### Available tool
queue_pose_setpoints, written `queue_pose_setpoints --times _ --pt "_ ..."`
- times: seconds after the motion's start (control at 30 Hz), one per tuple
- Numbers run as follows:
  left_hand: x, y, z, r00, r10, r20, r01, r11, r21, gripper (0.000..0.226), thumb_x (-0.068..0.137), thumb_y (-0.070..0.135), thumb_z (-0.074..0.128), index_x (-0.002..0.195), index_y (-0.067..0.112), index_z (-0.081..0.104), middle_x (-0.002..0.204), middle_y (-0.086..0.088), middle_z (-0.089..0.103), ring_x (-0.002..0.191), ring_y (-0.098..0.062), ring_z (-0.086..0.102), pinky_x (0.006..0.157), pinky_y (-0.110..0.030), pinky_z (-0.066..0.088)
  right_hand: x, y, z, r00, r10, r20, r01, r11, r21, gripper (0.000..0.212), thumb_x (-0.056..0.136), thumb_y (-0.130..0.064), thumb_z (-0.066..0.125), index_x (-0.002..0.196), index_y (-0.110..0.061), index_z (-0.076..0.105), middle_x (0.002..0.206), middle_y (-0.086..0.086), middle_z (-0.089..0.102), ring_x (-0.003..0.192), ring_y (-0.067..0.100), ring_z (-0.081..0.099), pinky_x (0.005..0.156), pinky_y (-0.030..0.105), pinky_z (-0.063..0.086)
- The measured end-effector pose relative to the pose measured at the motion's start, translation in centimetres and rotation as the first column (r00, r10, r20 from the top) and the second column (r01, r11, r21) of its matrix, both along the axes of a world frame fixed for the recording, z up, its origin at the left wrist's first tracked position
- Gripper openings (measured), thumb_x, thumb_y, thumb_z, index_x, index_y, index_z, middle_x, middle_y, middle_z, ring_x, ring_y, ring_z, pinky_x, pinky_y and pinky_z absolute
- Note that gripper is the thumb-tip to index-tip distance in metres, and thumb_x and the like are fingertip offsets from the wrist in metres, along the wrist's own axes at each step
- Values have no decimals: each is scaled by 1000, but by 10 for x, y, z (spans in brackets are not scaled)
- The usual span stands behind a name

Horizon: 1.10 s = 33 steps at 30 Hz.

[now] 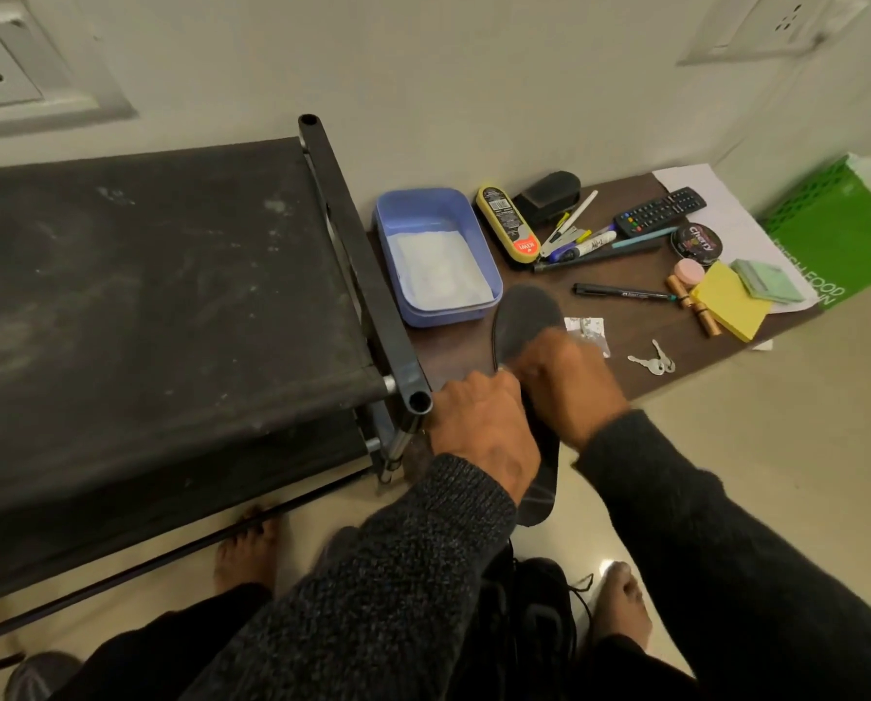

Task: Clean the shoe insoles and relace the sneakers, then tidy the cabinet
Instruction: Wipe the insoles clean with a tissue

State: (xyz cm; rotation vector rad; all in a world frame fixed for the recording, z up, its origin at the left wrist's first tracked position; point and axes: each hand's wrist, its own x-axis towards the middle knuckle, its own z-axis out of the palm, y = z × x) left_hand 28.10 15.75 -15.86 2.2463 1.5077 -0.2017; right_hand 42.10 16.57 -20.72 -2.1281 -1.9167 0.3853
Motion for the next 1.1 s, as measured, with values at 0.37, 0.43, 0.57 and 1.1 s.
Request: queue_pose_setpoints --times 0.37,0.43,0.57,1.1 --pt "0 4 0 999 45 1 -45 992 -115 35 95 18 56 130 16 52 130 -11 55 122 -30 54 88 -38 50 -1 15 -7 998 -42 -41 41 999 -31 14 92 -9 67 97 -15 78 102 8 71 94 22 65 85 30 51" --pt "0 5 -3 999 49 -1 -49 990 -130 35 95 18 55 130 16 52 130 -10 55 122 -30 54 87 -39 50 -9 -21 -2 999 26 -45 -26 1000 15 10 91 -8 69 89 -12 78 94 7 68 84 18 62 76 21 44" --pt "-1 4 -3 999 2 -46 -8 993 -122 36 96 20 55 131 15 51 130 -11 56 121 -31 55 88 -40 50 3 22 -16 994 -79 -77 82 996 40 12 92 -17 69 96 -18 80 98 3 72 92 18 65 85 21 46" --pt "-3 6 -1 992 -37 -125 26 996 -87 40 97 26 54 136 15 47 134 -11 55 123 -30 54 94 -42 48 14 56 -20 980 -179 -89 187 978 93 10 89 -25 73 96 -26 79 102 -5 70 99 17 58 90 34 49"
